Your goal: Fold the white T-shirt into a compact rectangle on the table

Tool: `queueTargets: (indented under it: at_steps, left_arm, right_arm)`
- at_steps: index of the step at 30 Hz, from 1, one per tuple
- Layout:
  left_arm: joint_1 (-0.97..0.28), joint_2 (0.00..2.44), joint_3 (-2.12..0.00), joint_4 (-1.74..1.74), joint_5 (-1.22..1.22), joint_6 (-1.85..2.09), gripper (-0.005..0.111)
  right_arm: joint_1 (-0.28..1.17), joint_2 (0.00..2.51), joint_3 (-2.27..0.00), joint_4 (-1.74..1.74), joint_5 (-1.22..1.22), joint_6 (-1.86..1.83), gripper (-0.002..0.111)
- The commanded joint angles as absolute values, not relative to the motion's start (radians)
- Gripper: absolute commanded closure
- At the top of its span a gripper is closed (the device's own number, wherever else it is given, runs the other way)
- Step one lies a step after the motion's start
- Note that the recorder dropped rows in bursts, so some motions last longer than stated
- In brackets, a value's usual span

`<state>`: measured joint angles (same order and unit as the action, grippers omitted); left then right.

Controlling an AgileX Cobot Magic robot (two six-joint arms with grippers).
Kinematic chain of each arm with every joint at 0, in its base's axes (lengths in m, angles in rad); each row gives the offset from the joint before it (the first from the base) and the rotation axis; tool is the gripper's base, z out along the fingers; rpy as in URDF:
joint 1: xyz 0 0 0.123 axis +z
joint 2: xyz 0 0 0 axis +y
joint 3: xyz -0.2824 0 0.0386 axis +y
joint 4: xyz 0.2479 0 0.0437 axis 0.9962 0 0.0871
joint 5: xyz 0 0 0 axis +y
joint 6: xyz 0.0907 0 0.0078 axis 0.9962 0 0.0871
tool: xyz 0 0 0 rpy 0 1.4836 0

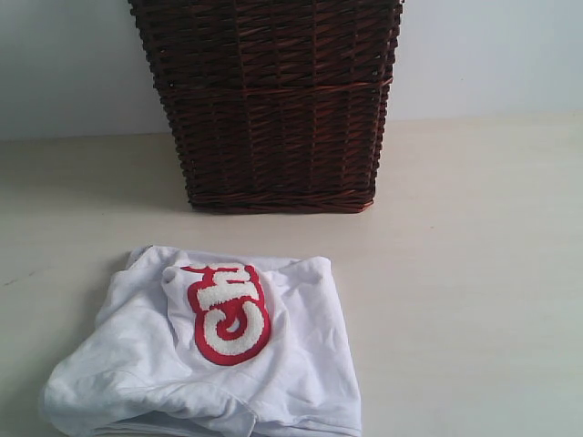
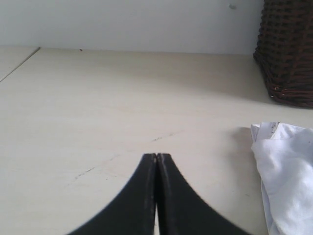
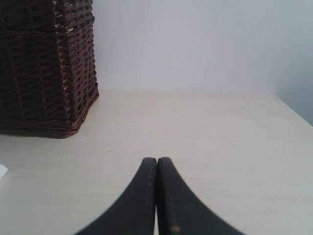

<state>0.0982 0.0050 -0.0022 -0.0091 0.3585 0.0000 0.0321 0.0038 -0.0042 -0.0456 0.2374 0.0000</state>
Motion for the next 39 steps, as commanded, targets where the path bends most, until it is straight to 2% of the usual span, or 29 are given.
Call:
queueTargets:
  at_steps: [1, 39]
  left_arm:
    - [0.099, 0.000, 0.000, -0.009, 0.351, 0.000, 0.107]
    - [0.099, 0.000, 0.000, -0.009, 0.351, 0.000, 0.107]
  right_arm:
    - [0.027, 0.000, 0.000, 0.013, 0.235, 0.000, 0.108]
    - [0.027, 0.000, 0.000, 0.026, 0.237, 0.000, 0.108]
